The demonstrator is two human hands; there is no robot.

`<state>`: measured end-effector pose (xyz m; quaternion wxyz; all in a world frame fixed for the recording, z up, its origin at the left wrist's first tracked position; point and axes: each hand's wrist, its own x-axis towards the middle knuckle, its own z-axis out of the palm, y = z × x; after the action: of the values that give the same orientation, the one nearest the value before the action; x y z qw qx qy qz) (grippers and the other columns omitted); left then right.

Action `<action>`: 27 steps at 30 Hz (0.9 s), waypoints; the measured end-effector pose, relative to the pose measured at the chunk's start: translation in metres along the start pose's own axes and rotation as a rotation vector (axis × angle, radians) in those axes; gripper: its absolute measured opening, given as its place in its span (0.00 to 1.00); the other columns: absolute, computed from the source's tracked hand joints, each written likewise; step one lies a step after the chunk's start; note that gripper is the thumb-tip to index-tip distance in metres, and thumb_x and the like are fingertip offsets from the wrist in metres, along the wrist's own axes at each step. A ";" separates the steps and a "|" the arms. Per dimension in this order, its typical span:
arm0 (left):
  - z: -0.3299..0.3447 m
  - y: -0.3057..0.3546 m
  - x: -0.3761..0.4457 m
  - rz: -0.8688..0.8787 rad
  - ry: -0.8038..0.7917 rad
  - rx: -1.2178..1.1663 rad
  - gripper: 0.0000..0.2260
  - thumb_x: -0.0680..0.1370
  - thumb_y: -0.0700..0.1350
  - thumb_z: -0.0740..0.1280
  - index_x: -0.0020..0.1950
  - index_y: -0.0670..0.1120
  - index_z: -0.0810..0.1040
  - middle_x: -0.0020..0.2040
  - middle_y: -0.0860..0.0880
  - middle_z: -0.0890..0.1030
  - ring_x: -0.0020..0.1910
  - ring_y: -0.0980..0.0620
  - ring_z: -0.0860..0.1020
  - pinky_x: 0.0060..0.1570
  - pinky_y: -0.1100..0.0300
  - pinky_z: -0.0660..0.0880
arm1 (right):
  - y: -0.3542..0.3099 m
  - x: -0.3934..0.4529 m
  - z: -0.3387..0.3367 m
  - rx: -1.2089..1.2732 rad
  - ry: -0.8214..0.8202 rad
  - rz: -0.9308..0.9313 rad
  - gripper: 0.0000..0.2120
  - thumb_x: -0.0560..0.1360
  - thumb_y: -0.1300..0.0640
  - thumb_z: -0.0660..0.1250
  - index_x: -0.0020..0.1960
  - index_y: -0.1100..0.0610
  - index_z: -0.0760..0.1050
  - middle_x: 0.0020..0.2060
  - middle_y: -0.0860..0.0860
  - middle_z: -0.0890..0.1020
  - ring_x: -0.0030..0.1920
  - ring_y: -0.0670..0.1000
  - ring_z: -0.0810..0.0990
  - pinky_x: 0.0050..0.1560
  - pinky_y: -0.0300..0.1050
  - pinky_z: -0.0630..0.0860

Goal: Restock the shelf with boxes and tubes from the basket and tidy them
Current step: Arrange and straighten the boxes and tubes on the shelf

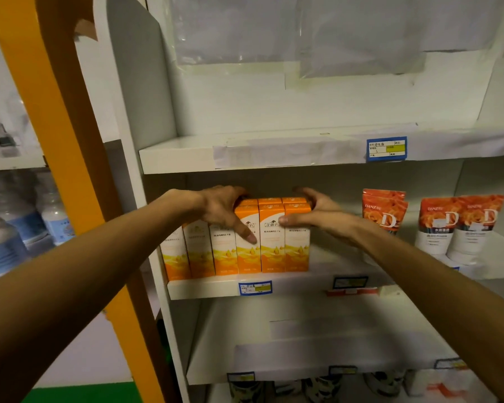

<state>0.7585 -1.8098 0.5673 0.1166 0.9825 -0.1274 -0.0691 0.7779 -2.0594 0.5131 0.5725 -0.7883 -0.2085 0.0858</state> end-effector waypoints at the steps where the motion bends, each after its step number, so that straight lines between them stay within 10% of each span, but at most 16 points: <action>1: -0.001 -0.004 -0.002 -0.011 0.003 0.008 0.44 0.62 0.61 0.81 0.72 0.52 0.67 0.61 0.54 0.78 0.59 0.51 0.79 0.60 0.50 0.78 | -0.010 0.000 -0.001 -0.087 0.009 -0.038 0.48 0.61 0.52 0.81 0.76 0.51 0.61 0.65 0.52 0.77 0.57 0.49 0.80 0.53 0.40 0.78; 10: -0.008 -0.022 -0.011 -0.059 -0.076 0.052 0.40 0.61 0.58 0.83 0.68 0.54 0.69 0.59 0.55 0.79 0.58 0.51 0.79 0.62 0.51 0.77 | -0.071 0.028 0.041 -0.973 -0.159 -0.160 0.54 0.59 0.37 0.80 0.77 0.52 0.60 0.69 0.50 0.74 0.64 0.53 0.76 0.63 0.47 0.75; 27: -0.002 -0.035 -0.010 -0.027 -0.069 0.018 0.31 0.64 0.51 0.83 0.62 0.51 0.74 0.54 0.53 0.82 0.54 0.52 0.81 0.59 0.54 0.78 | -0.051 0.056 0.061 -0.941 -0.197 -0.075 0.37 0.57 0.40 0.82 0.60 0.45 0.69 0.49 0.44 0.80 0.48 0.49 0.81 0.52 0.50 0.81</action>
<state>0.7570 -1.7739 0.5619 0.1023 0.9822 -0.1185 -0.1034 0.7935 -1.9698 0.5465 0.1339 -0.9418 -0.3063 0.0356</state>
